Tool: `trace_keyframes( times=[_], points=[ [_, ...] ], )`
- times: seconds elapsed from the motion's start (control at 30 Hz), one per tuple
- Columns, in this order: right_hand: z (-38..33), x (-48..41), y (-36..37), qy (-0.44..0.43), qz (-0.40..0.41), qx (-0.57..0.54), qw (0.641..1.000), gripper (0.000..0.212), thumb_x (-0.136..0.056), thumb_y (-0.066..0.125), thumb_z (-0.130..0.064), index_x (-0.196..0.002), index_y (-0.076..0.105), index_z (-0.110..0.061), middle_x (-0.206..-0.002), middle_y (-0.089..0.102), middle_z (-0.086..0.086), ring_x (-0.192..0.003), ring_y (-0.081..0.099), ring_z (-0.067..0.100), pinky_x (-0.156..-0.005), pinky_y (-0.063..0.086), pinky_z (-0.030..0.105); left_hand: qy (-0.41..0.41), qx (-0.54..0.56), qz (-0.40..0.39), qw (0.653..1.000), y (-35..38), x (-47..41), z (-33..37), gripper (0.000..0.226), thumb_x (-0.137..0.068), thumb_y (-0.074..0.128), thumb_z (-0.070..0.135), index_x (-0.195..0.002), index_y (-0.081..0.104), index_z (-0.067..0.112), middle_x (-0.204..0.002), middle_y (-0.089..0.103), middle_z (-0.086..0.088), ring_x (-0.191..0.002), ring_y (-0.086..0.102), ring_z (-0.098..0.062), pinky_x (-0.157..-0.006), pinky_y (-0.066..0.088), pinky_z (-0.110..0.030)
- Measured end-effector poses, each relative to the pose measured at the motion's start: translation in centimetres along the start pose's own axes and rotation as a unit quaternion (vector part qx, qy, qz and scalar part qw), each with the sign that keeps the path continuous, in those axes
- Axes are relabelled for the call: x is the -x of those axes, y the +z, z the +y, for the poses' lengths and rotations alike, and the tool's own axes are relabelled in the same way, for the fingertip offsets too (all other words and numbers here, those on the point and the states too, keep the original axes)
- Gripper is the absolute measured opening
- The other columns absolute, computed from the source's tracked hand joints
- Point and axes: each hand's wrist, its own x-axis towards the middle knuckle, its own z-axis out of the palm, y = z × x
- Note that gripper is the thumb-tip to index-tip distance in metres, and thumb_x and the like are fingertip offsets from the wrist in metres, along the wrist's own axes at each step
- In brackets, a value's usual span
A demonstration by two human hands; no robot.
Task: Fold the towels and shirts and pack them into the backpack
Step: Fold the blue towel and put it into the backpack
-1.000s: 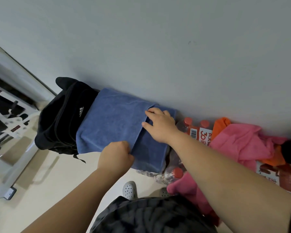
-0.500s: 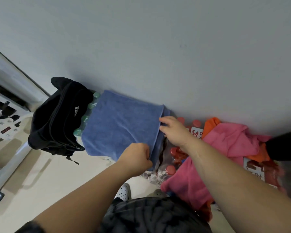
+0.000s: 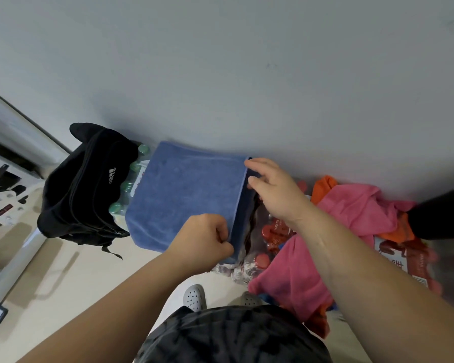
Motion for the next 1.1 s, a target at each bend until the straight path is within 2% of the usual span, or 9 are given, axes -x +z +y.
trace_keyframes(
  times=[0.1,0.2,0.4,0.5,0.6,0.67,0.77,0.93,1.1],
  points=[
    [1.3,0.1,-0.1,0.047,-0.009,0.116,0.992,0.045,-0.101,0.054,-0.02,-0.144,0.051,-0.008,-0.145,0.046,0.003,-0.129,0.052,0.024,-0.113,0.037,0.035,0.019,-0.009,-0.064,0.998,1.3,-0.4,-0.4,0.008,-0.074,0.065,0.014,-0.073,0.061,0.02,-0.063,0.057,0.009,-0.067,0.057,-0.015,-0.057,0.044,-0.027],
    [1.7,0.9,0.6,0.104,-0.096,0.237,0.961,0.056,-0.099,0.056,-0.036,-0.148,0.045,-0.011,-0.15,0.037,0.01,-0.136,0.043,0.027,-0.114,0.032,0.034,0.039,-0.035,-0.127,0.991,2.5,-0.8,-1.5,0.005,-0.084,0.067,0.025,-0.088,0.068,0.022,-0.067,0.054,0.016,-0.072,0.053,-0.009,-0.066,0.039,-0.025],
    [-0.3,1.8,4.8,-0.016,-0.042,0.379,0.925,0.06,-0.097,0.049,-0.054,-0.149,0.041,-0.025,-0.157,0.029,0.008,-0.142,0.029,0.032,-0.115,0.027,0.046,0.027,-0.051,0.076,0.995,0.9,-2.0,-5.6,0.011,-0.087,0.062,0.032,-0.083,0.058,0.022,-0.081,0.061,0.004,-0.079,0.058,-0.022,-0.069,0.049,-0.038],
    [-0.4,1.1,7.6,0.007,-0.124,0.406,0.905,0.072,-0.098,0.035,-0.064,-0.159,0.018,-0.029,-0.168,-0.001,0.005,-0.154,-0.004,0.029,-0.123,0.005,0.052,0.028,-0.14,0.123,0.982,-0.9,-3.1,-8.3,0.036,-0.088,0.061,0.044,-0.118,0.062,0.024,-0.121,0.06,-0.003,-0.11,0.056,-0.031,-0.089,0.049,-0.045],
    [0.4,0.9,9.7,0.054,-0.172,0.42,0.889,0.08,-0.096,0.025,-0.072,-0.16,-0.002,-0.034,-0.165,-0.024,-0.001,-0.151,-0.024,0.028,-0.121,-0.01,0.058,-0.001,-0.226,0.042,0.973,-2.3,-4.1,-11.2,0.075,-0.093,0.046,0.064,-0.156,0.027,0.027,-0.165,0.018,-0.004,-0.151,0.02,-0.031,-0.118,0.02,-0.055],
    [1.1,1.4,10.6,0.066,-0.169,0.426,0.886,0.083,-0.093,0.023,-0.076,-0.159,-0.008,-0.035,-0.162,-0.032,-0.004,-0.148,-0.031,0.026,-0.119,-0.014,0.059,-0.013,-0.246,-0.013,0.969,-3.0,-4.5,-13.5,0.085,-0.092,0.029,0.073,-0.16,0.008,0.027,-0.168,-0.002,0.001,-0.155,0.0,-0.026,-0.122,0.007,-0.056],
    [1.6,2.7,11.3,0.075,-0.147,0.429,0.888,0.082,-0.093,0.022,-0.076,-0.157,-0.012,-0.039,-0.16,-0.035,-0.009,-0.146,-0.036,0.021,-0.12,-0.015,0.057,0.02,-0.266,-0.043,0.963,-3.2,-3.6,-16.6,0.091,-0.084,0.003,0.079,-0.159,-0.007,0.029,-0.167,-0.014,0.005,-0.154,-0.01,-0.021,-0.121,0.003,-0.059],
    [1.5,5.4,13.1,0.089,-0.107,0.426,0.894,0.083,-0.084,0.004,-0.082,-0.155,-0.014,-0.045,-0.159,-0.035,-0.017,-0.145,-0.038,0.015,-0.121,-0.014,0.055,0.107,-0.267,0.005,0.958,-2.1,-0.9,-19.5,0.084,-0.09,0.014,0.075,-0.16,0.018,0.027,-0.168,0.009,0.0,-0.154,0.013,-0.026,-0.12,0.012,-0.062],
    [1.2,8.9,15.3,0.099,-0.062,0.427,0.897,0.076,-0.09,0.01,-0.075,-0.157,-0.003,-0.044,-0.161,-0.028,-0.019,-0.148,-0.031,0.012,-0.122,-0.012,0.05,0.195,-0.251,0.07,0.946,-2.5,0.1,-22.0,0.071,-0.091,0.039,0.067,-0.146,0.048,0.024,-0.151,0.048,-0.002,-0.134,0.047,-0.028,-0.107,0.033,-0.06]
  ],
)
